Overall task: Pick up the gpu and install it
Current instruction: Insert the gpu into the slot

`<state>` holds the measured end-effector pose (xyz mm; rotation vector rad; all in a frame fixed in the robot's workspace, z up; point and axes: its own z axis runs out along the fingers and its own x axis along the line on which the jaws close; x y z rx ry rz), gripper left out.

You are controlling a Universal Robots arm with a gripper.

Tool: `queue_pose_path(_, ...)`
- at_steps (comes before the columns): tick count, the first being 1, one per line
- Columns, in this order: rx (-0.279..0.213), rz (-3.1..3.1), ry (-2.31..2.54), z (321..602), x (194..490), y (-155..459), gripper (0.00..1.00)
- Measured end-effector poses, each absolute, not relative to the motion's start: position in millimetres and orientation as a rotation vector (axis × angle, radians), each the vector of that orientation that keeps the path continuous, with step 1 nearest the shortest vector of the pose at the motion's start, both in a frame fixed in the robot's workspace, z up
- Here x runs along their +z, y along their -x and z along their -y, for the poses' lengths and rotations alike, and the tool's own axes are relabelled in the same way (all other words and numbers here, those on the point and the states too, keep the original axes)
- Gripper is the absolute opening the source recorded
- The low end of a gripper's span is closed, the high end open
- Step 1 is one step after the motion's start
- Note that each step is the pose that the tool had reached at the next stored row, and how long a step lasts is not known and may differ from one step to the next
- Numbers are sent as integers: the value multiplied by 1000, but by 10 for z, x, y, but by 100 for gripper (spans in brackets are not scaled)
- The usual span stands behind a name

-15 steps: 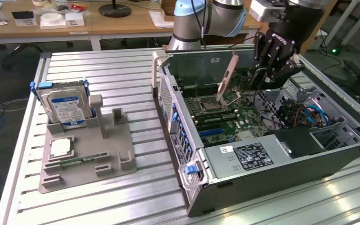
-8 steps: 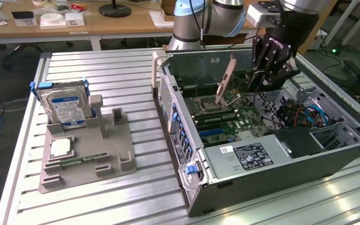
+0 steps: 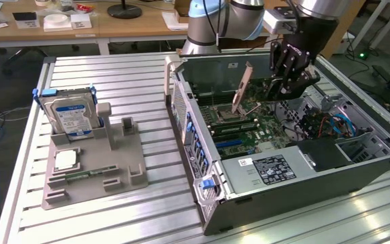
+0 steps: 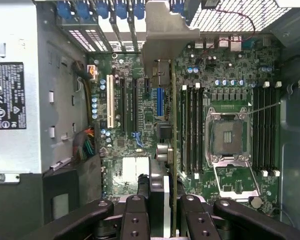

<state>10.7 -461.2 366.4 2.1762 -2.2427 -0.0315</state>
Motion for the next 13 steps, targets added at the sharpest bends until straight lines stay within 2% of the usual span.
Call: queue_pose_path(13,-20,2249,-2180,4601,3558,-40,28)
